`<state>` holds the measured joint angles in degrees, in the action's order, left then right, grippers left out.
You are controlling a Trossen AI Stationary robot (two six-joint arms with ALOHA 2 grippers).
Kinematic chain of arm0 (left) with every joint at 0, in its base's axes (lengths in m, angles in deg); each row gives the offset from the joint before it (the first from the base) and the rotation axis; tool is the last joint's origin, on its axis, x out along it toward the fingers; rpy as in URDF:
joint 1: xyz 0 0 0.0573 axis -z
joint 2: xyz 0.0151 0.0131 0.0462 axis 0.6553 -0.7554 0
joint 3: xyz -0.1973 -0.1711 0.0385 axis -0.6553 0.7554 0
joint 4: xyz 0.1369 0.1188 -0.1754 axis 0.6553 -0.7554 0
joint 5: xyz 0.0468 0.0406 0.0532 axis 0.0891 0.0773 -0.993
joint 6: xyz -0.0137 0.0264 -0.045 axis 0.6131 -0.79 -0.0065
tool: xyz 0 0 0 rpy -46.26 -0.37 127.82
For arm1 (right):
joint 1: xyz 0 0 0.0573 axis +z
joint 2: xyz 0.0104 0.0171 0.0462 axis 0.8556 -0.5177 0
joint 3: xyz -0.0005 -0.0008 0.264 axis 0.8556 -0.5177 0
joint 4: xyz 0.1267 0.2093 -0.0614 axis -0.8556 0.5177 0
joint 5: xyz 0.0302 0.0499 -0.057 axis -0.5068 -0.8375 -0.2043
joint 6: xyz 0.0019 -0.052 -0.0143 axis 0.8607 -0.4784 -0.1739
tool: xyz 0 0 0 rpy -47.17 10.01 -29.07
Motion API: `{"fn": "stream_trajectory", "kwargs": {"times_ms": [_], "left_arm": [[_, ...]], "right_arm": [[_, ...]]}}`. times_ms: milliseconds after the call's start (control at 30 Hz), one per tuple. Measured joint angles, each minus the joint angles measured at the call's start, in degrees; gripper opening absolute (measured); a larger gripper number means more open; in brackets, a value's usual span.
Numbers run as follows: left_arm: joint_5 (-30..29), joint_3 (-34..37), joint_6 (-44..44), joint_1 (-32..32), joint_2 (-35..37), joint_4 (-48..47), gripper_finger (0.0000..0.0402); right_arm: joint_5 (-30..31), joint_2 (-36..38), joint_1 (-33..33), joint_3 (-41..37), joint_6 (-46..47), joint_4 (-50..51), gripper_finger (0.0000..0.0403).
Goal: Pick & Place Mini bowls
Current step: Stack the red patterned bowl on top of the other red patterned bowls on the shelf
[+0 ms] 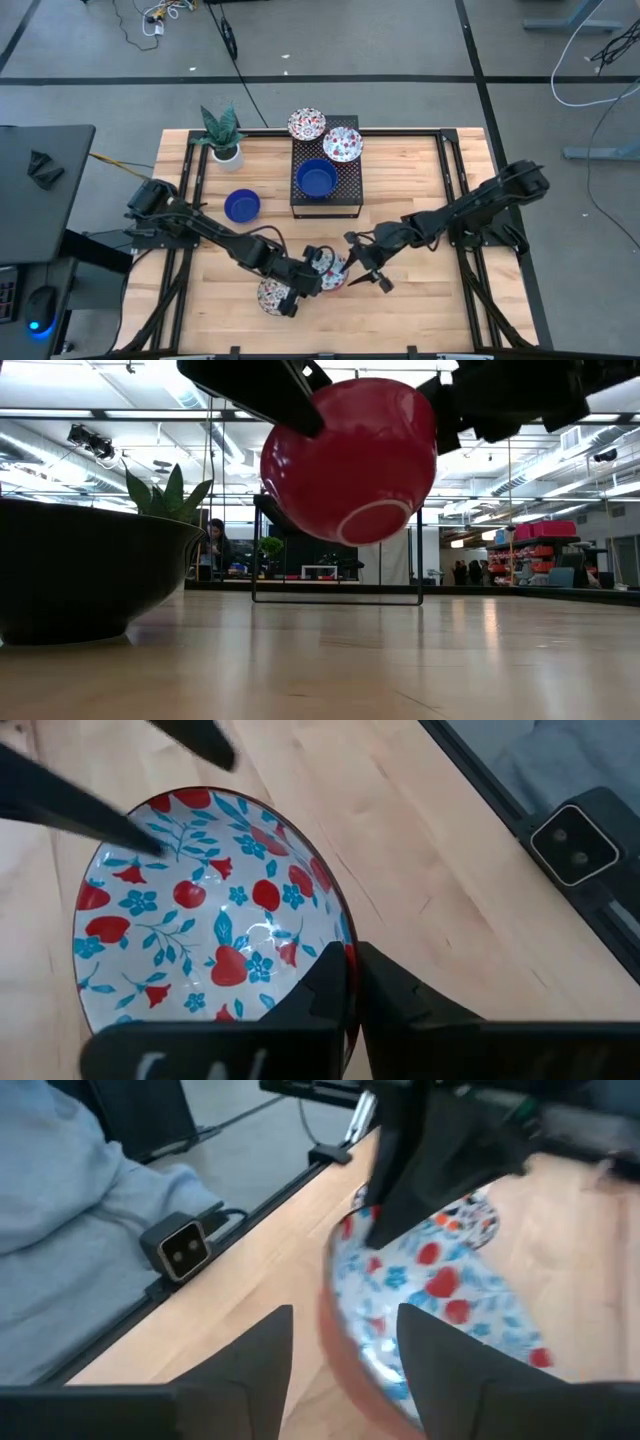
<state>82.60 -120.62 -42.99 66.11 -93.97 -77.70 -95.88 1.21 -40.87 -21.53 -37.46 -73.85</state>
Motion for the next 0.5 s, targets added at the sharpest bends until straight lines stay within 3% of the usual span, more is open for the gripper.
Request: {"fn": "stream_trajectory", "kwargs": {"times_ms": [233, 500], "left_arm": [[0.12, 0.0, -0.2, -0.67, 0.0, 0.28, 0.0018], [-0.16, 0.0, -0.52, -1.76, 0.0, 1.62, 0.0021]], "right_arm": [[-0.41, -1.43, -0.05, 0.0, -1.2, -0.32, 0.0147], [1.14, -1.43, 0.08, 0.0, -4.87, 2.17, 0.0041]]}}
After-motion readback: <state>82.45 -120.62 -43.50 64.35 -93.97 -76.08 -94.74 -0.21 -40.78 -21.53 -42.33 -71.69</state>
